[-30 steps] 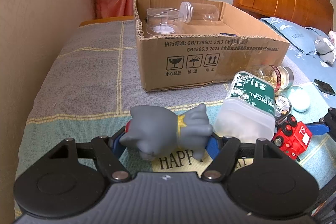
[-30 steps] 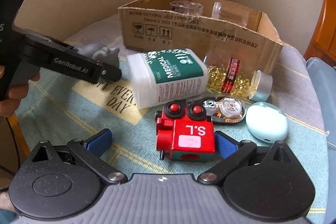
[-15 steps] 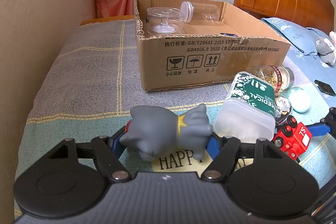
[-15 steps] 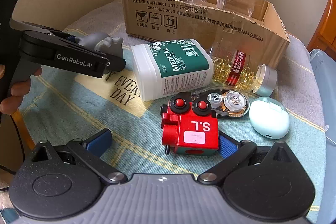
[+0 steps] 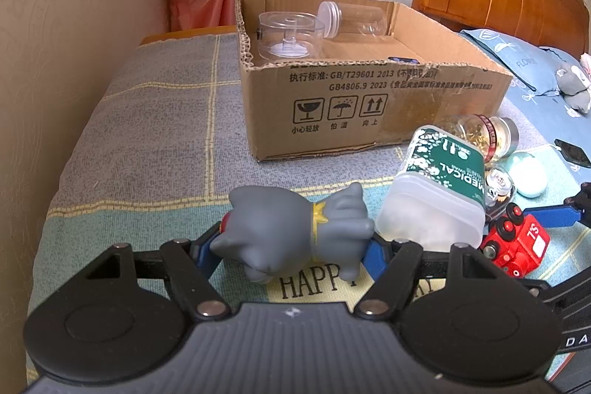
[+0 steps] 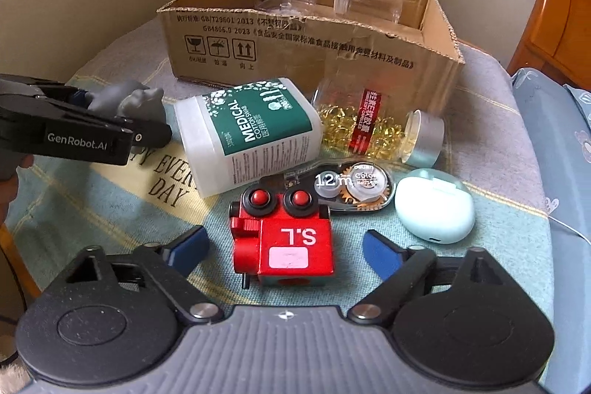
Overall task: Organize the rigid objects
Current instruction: 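Hold the cat figure in the left tool while the right tool approaches the red S.L toy block, then close the right tool on the red S.L toy block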
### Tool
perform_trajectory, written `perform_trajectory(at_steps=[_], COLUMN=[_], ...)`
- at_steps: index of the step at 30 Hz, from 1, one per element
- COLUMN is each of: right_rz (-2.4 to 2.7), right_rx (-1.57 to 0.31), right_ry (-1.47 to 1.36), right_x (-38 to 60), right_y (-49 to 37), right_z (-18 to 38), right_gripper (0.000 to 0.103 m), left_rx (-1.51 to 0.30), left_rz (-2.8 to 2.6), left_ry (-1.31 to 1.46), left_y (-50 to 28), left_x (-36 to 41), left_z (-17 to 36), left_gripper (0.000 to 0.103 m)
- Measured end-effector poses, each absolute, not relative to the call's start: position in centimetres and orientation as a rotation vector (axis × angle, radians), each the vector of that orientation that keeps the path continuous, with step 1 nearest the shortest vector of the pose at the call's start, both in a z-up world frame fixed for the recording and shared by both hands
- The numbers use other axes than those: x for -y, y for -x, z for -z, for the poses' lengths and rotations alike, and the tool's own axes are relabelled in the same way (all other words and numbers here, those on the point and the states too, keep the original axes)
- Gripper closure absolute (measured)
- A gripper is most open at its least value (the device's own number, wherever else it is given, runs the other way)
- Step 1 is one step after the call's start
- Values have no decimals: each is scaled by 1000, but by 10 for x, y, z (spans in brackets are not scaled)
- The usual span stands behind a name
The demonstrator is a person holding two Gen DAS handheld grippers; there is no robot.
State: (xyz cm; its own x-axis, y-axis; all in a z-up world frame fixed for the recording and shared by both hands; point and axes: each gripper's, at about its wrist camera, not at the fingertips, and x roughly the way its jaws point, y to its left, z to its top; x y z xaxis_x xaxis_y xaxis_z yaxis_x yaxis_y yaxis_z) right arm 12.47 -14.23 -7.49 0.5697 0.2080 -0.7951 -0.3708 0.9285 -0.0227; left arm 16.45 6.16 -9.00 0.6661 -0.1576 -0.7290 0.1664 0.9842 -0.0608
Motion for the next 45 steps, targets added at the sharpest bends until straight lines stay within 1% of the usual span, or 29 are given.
perform_trajectory(at_steps=[2, 3, 7, 8, 9, 29, 32, 34, 39, 40, 42, 44, 45], right_rz=[-338, -338, -330, -332, -335, -336, -333, -329, -332, -334, -336, -340, -341], right_rx=[-899, -897, -896, -911, -939, -918, -908, -904, -894, -892, -887, -890, -893], right_ry=[194, 193, 186, 191, 191, 190, 191, 191, 203, 209, 211, 202, 198], right_x=[143, 142, 139, 139, 138, 140, 141, 142, 143, 143, 141, 142, 142], right_y=[-123, -124, -127, -128, -130, -126, -122, -120, -116, -116, -115, -117, -118], right_z=[73, 73, 76, 77, 79, 78, 76, 73, 68, 68, 67, 66, 66], right_gripper=[20, 20, 17, 8, 0, 0, 5, 11, 30, 32, 41, 46, 46], left_rx=[-822, -823, -823, -823, -823, -827, -830, -832, -833, -834, -837, -838, -838], left_rz=[184, 184, 183, 184, 185, 187, 187, 186, 186, 186, 187, 189, 190], left_ry=[-13, -15, -10, -9, -8, -3, -1, 1, 0, 0, 2, 3, 2], left_y=[-165, -165, -164, -164, -164, -165, -165, -166, -166, -166, -167, -167, -167], left_x=[-62, -61, -62, -62, -62, -63, -63, -63, -63, -63, -64, -64, -64], left_z=[90, 90, 89, 89, 89, 90, 89, 89, 89, 89, 88, 88, 88], left_gripper=[30, 30, 30, 30, 30, 30, 30, 30, 30, 30, 30, 30, 30])
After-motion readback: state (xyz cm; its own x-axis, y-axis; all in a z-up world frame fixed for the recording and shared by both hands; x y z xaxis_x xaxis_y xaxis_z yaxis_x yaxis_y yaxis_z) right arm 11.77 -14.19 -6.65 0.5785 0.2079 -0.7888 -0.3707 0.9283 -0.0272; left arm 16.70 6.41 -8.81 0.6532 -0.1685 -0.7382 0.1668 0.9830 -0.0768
